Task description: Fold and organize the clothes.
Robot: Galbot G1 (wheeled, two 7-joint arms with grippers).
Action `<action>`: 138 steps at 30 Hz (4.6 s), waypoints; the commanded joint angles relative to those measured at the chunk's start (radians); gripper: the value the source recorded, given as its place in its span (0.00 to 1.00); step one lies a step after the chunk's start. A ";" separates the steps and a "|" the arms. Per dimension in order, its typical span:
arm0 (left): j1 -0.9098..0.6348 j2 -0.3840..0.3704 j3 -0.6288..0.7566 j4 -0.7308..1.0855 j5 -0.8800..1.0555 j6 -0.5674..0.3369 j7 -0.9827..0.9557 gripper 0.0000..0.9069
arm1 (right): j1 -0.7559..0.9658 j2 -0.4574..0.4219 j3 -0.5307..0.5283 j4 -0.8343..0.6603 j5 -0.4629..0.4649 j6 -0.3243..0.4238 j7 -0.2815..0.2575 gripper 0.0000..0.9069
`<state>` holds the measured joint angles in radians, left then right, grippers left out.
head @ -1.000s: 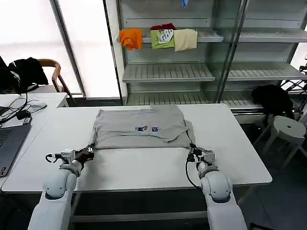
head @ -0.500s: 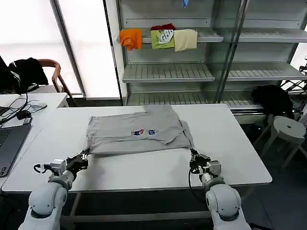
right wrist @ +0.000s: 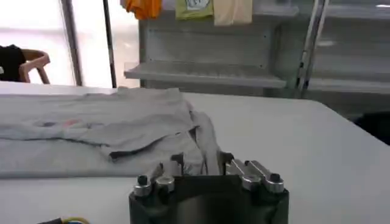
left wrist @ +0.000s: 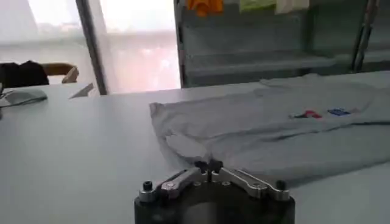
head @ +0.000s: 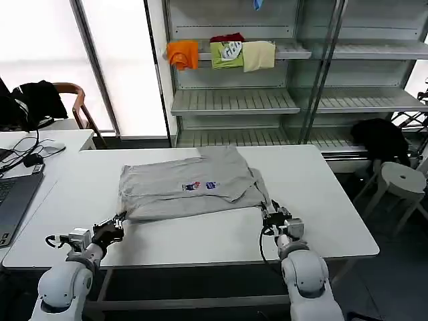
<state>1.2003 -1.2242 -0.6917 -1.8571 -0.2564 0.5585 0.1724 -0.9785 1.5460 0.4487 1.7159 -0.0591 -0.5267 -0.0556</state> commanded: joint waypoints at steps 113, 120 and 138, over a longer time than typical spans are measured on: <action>-0.598 -0.041 0.109 0.629 0.157 0.016 0.121 1.00 | 0.635 0.112 -0.059 -0.910 0.027 0.154 -0.029 0.93; -0.603 -0.040 0.103 0.669 0.192 0.013 0.117 1.00 | 0.632 0.112 -0.058 -0.908 0.046 0.150 -0.033 0.92; -0.601 -0.033 0.096 0.731 0.227 -0.009 0.136 0.01 | 0.577 0.112 -0.072 -0.855 0.017 0.117 -0.086 0.00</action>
<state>0.6059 -1.2553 -0.5987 -1.1615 -0.0539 0.5457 0.2984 -0.3903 1.6083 0.3813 0.8613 -0.0402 -0.3985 -0.1231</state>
